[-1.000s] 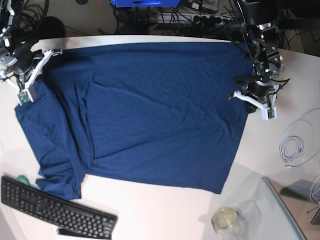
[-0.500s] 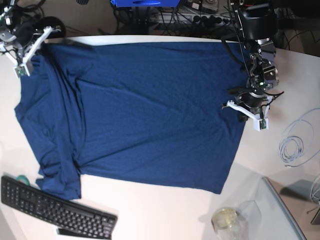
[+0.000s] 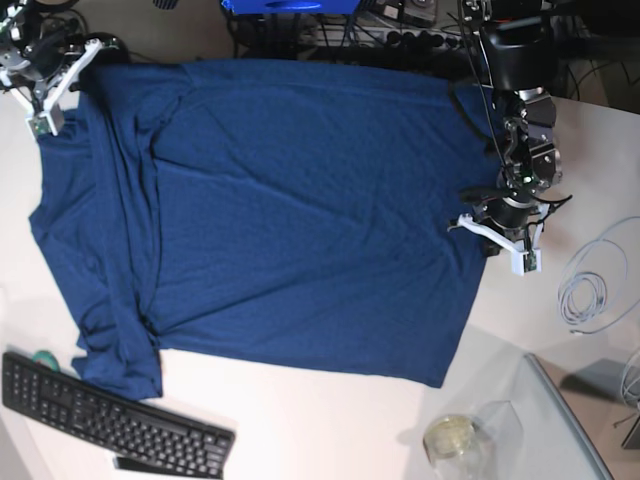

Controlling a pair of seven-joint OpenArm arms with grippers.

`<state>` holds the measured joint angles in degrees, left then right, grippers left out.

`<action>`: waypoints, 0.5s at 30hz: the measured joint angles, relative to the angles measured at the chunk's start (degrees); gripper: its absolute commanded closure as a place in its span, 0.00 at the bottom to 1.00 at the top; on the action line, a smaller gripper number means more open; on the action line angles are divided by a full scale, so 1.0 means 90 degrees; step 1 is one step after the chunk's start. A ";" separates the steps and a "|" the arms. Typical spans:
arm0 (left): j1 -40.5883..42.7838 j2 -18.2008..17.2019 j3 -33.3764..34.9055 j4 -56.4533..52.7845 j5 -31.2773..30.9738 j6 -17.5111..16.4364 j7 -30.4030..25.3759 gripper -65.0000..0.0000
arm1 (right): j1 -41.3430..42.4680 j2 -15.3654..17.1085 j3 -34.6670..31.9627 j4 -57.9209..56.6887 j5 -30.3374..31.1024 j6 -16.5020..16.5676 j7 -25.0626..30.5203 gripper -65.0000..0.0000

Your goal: Layout the t-shirt on the table in an organized manner, then fold the t-shirt properly

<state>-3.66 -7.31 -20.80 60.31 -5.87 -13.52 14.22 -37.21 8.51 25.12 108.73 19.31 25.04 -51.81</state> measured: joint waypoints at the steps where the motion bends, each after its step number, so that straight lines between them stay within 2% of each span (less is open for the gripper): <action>1: 0.0002 0.0000 0.0000 0.0000 0.0002 0.0000 -0.0002 1.00 | -0.0022 -0.0002 0.0000 -0.0012 0.0000 0.0000 -0.0024 1.00; 6: 0.0017 0.0000 0.0000 -0.0002 0.0002 0.0000 -0.0002 1.00 | 0.0085 0.0000 0.0000 -0.0012 0.0000 0.0000 -0.0027 0.98; 8: 0.0015 0.0000 0.0000 -0.0002 0.0002 0.0000 -0.0002 1.00 | 0.0126 0.0000 0.0000 -0.0012 0.0002 0.0000 0.0007 0.93; 10: 0.0019 0.0000 0.0000 0.0007 0.0005 0.0002 0.0000 1.00 | 0.0107 -0.0002 0.0000 -0.0010 -0.0005 0.0000 -0.0017 0.80; 13: 0.0015 0.0000 0.0000 0.0012 0.0002 0.0000 -0.0002 1.00 | 0.0092 -0.0002 0.0000 0.0095 -0.0024 0.0000 -0.0046 0.53; 15: 0.0017 0.0000 0.0000 0.0012 0.0002 0.0000 -0.0002 1.00 | 0.0189 -0.0002 0.0002 0.0165 -0.0002 -0.0002 -0.0034 0.44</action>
<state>-3.51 -7.31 -20.80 60.42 -5.85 -13.52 14.20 -35.51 8.49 25.15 110.21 19.29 25.02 -52.12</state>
